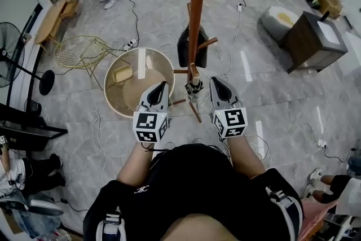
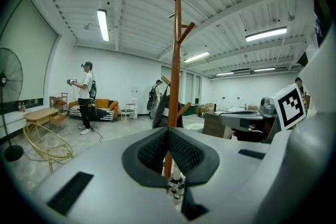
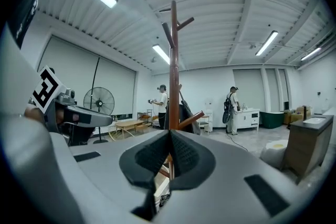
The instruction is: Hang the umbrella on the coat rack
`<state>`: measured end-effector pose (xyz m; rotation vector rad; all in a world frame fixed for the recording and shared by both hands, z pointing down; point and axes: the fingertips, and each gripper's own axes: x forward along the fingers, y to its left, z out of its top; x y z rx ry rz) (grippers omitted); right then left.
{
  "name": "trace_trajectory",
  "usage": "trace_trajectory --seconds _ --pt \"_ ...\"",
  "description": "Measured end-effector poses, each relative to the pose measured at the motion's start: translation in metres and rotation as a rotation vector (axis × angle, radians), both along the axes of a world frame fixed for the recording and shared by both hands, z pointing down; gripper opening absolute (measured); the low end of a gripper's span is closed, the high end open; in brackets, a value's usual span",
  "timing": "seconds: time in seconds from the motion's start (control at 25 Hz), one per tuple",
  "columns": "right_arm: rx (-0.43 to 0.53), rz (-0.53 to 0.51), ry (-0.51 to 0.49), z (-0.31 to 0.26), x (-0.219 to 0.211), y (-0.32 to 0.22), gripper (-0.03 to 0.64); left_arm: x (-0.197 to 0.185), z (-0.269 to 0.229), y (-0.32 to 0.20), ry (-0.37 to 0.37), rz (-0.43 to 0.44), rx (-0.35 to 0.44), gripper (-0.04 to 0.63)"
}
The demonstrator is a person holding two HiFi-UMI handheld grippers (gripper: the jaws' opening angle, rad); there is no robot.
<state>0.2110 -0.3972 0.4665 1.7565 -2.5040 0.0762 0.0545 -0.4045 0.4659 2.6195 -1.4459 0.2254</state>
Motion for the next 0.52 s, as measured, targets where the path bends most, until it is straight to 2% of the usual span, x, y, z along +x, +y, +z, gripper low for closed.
trace_trajectory --seconds 0.52 --pt "0.002 0.016 -0.010 0.0047 -0.0044 0.0025 0.014 -0.0079 0.0068 0.0042 -0.003 0.002 -0.010 0.017"
